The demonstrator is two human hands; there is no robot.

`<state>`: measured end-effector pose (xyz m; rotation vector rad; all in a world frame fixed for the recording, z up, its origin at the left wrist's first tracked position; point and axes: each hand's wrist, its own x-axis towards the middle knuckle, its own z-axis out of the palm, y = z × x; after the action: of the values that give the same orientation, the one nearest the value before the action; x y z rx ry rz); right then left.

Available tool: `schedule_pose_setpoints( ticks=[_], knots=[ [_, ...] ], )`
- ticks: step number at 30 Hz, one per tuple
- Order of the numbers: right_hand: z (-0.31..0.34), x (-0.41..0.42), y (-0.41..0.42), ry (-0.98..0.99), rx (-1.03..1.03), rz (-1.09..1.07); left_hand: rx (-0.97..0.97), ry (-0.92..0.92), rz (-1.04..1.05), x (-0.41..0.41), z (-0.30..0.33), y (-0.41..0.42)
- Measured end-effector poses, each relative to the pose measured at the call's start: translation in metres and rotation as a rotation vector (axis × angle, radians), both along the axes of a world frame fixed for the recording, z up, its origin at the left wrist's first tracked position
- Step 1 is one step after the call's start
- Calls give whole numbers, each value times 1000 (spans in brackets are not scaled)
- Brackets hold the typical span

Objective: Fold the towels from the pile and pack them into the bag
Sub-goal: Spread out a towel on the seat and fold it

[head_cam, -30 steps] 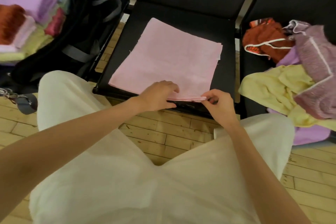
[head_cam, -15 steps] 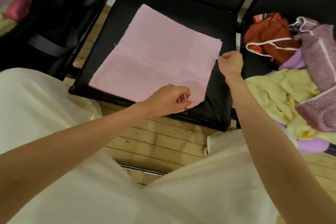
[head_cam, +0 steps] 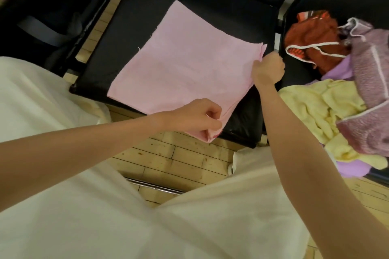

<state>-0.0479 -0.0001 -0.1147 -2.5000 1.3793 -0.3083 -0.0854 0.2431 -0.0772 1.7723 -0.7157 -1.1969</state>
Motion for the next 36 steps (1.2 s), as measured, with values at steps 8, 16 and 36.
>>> schedule_pose_setpoints(
  ticks=[8, 16, 36],
  knots=[
    [13, 27, 20, -554, 464, -54, -10, 147, 191, 12, 4, 37],
    [6, 106, 84, -618, 485, 52, 37, 96, 417, 43, 6, 96],
    [-17, 179, 166, -461, 584, 123, 459, -473, 499, 85, 0, 162]
  ],
)
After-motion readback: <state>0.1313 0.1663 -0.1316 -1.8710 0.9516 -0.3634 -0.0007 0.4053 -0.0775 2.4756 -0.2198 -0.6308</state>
